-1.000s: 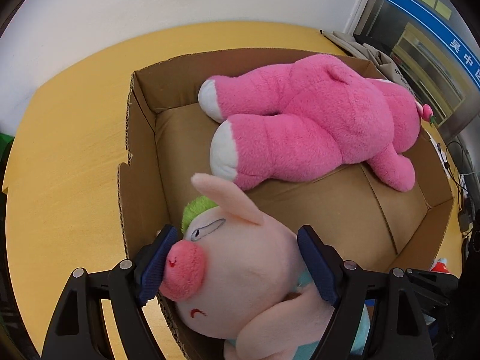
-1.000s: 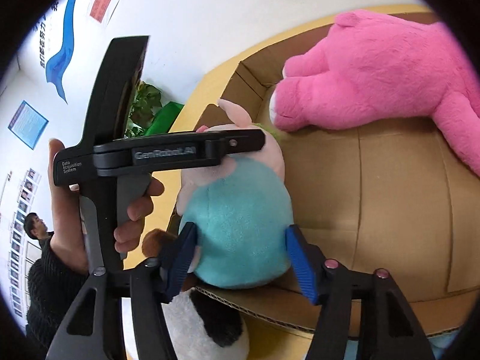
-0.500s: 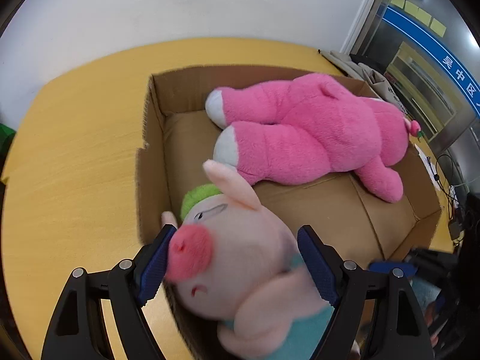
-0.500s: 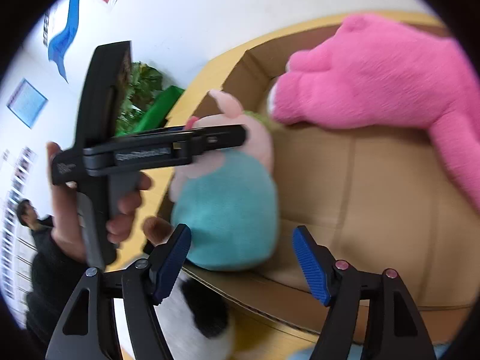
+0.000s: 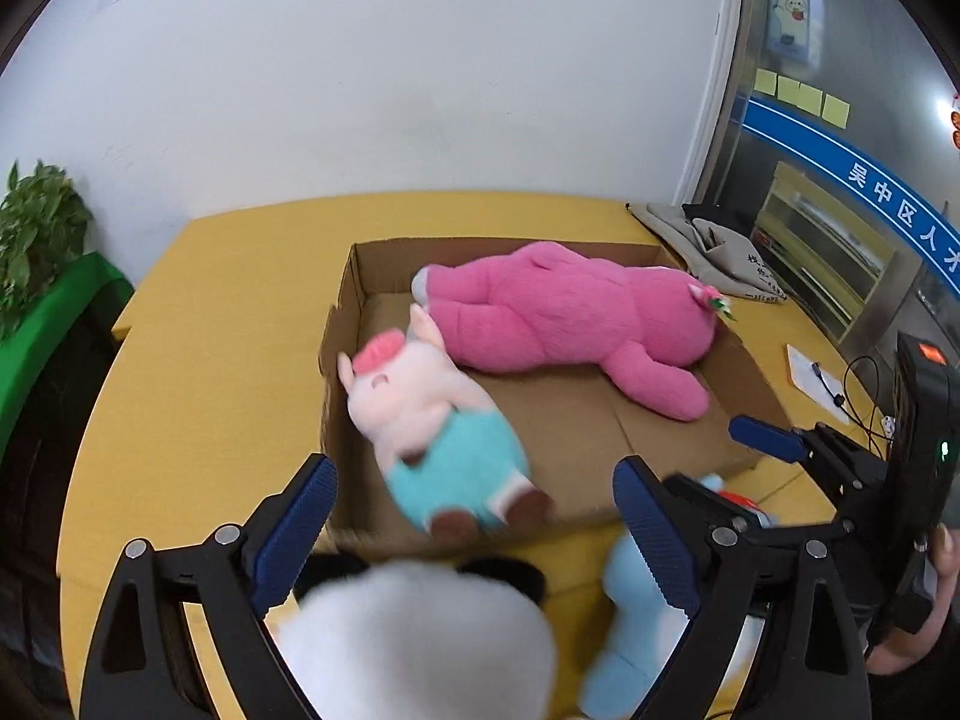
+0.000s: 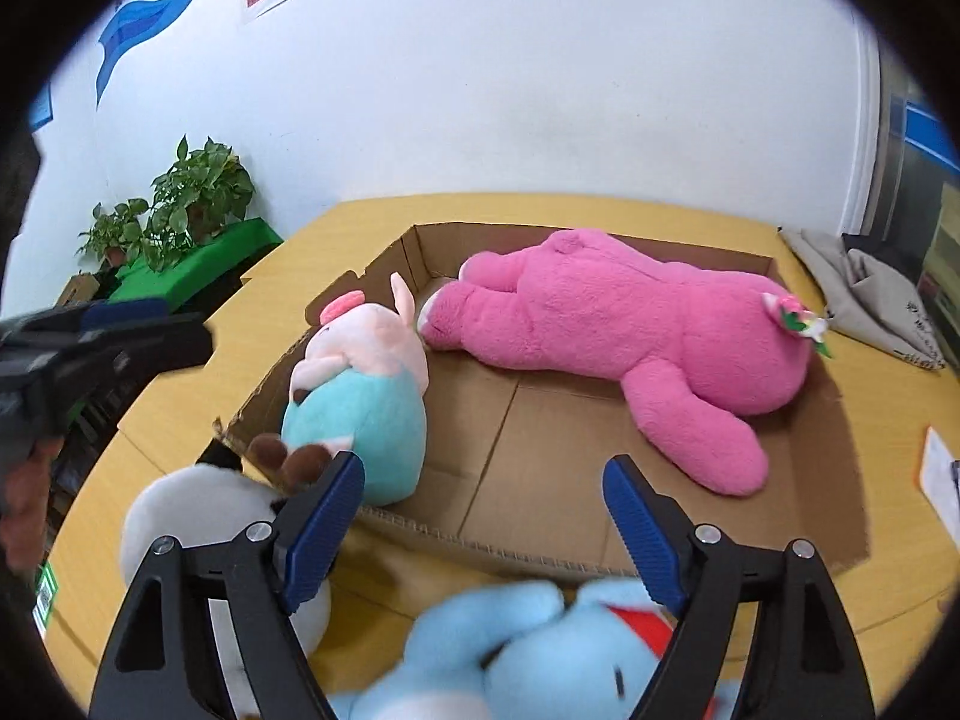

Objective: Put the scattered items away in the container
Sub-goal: 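Open both tools, release the pig plush, and withdraw toward the blue plush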

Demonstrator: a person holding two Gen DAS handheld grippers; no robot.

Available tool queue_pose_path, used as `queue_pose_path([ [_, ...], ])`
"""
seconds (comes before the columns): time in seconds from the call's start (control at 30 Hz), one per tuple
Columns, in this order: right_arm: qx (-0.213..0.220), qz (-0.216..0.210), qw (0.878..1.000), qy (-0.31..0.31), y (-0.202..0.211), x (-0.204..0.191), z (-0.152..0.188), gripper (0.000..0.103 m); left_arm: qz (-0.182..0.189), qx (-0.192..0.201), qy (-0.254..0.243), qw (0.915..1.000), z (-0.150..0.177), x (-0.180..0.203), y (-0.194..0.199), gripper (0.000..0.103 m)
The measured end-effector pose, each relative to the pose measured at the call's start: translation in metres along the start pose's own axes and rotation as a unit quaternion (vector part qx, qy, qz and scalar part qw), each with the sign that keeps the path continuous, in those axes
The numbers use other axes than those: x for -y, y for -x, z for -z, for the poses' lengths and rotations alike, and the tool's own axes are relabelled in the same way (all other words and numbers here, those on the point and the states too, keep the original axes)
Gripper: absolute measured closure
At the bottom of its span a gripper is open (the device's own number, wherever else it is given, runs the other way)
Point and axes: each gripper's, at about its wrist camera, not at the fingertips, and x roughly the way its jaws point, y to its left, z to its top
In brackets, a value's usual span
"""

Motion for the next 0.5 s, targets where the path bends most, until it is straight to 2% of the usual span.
queue_pose_path([
  [0.17,0.006,0.008,1.000,0.000,0.032,0.002,0.013,0.021,0.009,0.014,0.006,0.9998,0.022,0.022,0.021,0.007],
  [0.5,0.023,0.025,0.999,0.007,0.072,0.002,0.027,0.021,0.031,0.018,0.026,0.9990,0.050,0.045,0.035,0.007],
])
